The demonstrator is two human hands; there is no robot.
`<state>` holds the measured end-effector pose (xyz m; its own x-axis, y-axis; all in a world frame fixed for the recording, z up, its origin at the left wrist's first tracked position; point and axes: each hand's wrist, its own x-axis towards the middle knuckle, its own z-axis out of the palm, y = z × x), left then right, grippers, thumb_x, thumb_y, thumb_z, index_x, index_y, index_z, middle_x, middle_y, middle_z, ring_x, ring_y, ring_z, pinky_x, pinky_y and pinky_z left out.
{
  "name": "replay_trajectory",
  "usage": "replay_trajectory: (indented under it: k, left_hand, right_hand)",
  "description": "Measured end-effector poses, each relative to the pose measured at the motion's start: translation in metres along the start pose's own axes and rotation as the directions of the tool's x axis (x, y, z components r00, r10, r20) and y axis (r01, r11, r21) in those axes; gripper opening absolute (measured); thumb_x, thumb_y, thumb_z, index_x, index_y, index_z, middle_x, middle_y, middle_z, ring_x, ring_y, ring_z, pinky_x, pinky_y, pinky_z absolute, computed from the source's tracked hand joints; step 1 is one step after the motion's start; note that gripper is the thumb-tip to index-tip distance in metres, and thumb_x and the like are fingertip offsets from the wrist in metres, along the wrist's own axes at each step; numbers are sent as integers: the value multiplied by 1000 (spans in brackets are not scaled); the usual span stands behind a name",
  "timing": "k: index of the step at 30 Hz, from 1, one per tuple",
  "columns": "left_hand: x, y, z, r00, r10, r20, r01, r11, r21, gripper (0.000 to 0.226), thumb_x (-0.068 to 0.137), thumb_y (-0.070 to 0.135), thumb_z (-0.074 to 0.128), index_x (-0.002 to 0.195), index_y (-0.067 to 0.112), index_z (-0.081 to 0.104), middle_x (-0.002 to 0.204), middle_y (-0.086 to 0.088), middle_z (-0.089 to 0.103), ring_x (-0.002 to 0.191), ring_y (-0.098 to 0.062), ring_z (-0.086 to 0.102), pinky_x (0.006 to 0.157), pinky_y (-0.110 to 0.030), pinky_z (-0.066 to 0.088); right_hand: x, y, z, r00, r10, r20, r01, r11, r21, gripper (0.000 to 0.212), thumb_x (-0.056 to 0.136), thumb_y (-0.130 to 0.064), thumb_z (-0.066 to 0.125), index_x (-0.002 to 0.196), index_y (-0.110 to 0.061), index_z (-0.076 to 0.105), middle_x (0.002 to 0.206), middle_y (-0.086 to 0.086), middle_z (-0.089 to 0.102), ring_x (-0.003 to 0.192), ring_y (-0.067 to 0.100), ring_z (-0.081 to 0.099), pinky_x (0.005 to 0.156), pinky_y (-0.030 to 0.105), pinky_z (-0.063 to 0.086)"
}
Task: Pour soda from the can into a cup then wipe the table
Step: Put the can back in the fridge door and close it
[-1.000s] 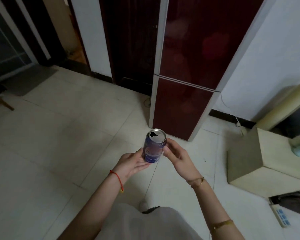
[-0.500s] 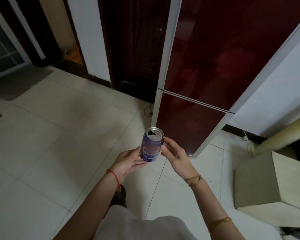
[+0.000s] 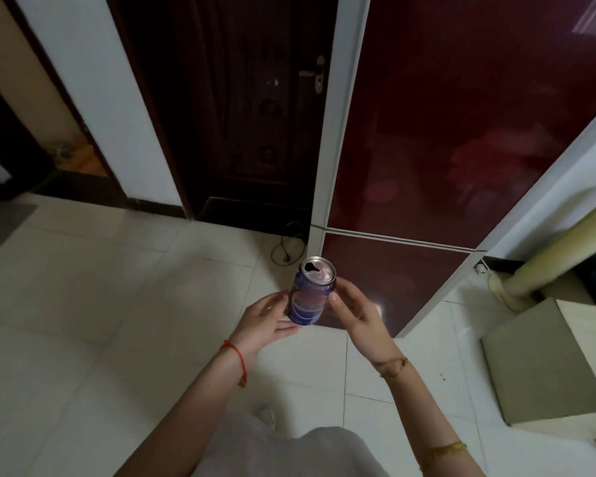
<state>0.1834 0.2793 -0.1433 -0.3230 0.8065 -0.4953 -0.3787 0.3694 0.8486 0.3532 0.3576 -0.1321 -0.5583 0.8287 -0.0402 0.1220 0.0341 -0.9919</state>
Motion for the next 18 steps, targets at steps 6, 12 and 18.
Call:
replay_trajectory:
  k: [6,12,18]
  left_hand:
    - [41,40,-28,980,125,158,-156,967,203,49,97,25,56,143,13,45,134,-13,60,95,-25,73,90,-36,58]
    - [70,72,-24,930,240,279,-346,831,436,67,80,20,80,139,24,47,133,13,56,94,-13,71,82,-21,55]
    - [97,97,-4,895,364,257,-445,757,478,65,75,24,83,130,32,49,117,18,63,67,1,67,65,-10,47]
  right_hand:
    - [47,-12,19,995,-20,-97,22,999,24,35,97,-27,51,129,-13,55,125,3,66,121,24,59,107,52,43]
    - [82,-18,13,991,-18,-136,20,1000,15,30,98,-20,52,127,-16,57,123,0,67,118,20,61,106,48,45]
    - [120,-24,-1,991,-58,-120,58,998,0,33,97,-22,55,129,-13,56,124,2,66,119,20,61,106,48,45]
